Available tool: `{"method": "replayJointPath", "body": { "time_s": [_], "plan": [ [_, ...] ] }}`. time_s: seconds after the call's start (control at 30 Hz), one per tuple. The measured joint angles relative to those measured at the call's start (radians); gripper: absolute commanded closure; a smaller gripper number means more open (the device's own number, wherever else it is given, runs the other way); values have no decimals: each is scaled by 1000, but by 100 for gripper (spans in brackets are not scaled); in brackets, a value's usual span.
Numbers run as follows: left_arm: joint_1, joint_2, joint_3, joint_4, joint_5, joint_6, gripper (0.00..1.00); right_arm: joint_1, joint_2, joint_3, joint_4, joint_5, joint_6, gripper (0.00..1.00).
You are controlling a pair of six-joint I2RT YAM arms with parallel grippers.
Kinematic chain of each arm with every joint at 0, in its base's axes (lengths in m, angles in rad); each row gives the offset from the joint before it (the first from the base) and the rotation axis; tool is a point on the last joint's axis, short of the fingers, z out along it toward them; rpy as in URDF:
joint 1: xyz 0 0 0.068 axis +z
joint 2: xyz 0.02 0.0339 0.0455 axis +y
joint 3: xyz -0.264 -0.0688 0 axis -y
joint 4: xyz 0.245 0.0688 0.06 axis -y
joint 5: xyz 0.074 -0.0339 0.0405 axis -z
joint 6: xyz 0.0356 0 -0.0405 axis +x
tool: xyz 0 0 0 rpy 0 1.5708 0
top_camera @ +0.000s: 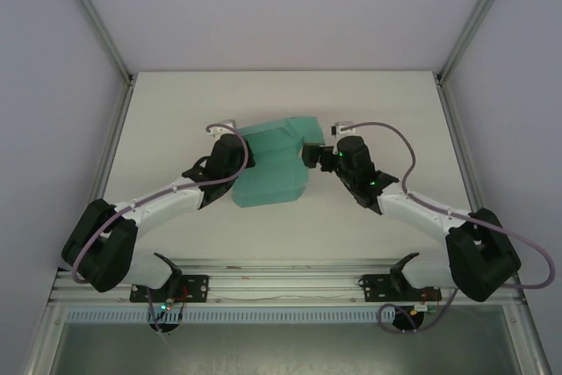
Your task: Assemble paper box
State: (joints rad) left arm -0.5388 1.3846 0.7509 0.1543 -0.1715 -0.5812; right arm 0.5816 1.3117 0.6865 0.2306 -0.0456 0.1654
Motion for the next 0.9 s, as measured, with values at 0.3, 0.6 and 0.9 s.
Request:
{"method": "replayJointPath", "body": {
  "time_s": [0.3,0.6,0.9],
  "plan": [
    [10,0,-27,18,-1,21,100,-3,81,50,1,-76,37,0],
    [10,-1,-40,58,-1,21,100,-3,81,89,-35,-110,63,0],
    [10,-4,-61,100,-1,21,100,-3,163,164,-76,-171,90,5]
  ]
}}
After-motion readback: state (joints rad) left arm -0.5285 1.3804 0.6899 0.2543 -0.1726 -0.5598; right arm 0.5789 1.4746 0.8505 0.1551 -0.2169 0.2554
